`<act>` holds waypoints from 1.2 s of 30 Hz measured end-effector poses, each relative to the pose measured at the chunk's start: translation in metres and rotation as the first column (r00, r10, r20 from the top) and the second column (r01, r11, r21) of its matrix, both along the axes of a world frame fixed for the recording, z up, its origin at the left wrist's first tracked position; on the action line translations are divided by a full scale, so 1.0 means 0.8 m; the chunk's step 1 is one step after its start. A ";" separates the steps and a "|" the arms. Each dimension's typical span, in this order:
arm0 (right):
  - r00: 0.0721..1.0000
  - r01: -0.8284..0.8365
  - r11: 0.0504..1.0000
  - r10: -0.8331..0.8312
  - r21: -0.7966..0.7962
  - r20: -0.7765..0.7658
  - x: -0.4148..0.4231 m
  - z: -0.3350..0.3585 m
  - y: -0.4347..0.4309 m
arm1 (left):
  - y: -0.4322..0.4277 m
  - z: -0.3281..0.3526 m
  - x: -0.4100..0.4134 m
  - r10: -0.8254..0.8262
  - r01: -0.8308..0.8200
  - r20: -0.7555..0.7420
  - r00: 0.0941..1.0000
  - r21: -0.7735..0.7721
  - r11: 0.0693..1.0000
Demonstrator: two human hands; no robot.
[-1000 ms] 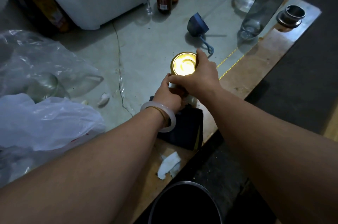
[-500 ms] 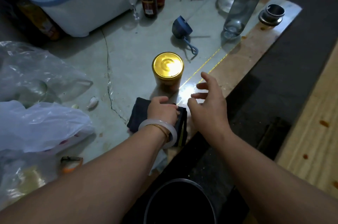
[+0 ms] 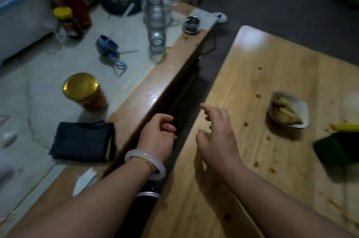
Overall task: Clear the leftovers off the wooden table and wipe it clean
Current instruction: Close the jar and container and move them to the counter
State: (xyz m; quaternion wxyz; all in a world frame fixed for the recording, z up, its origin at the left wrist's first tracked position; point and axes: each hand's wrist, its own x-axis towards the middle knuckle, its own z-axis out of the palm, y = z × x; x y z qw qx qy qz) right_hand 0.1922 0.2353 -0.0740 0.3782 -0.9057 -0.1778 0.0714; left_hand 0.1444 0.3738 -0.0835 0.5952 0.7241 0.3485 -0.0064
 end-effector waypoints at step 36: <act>0.887 0.271 0.899 -0.372 -0.343 -0.274 0.160 0.006 -0.216 | -0.258 0.007 0.128 -0.207 0.211 -0.101 0.973 0.026 0.977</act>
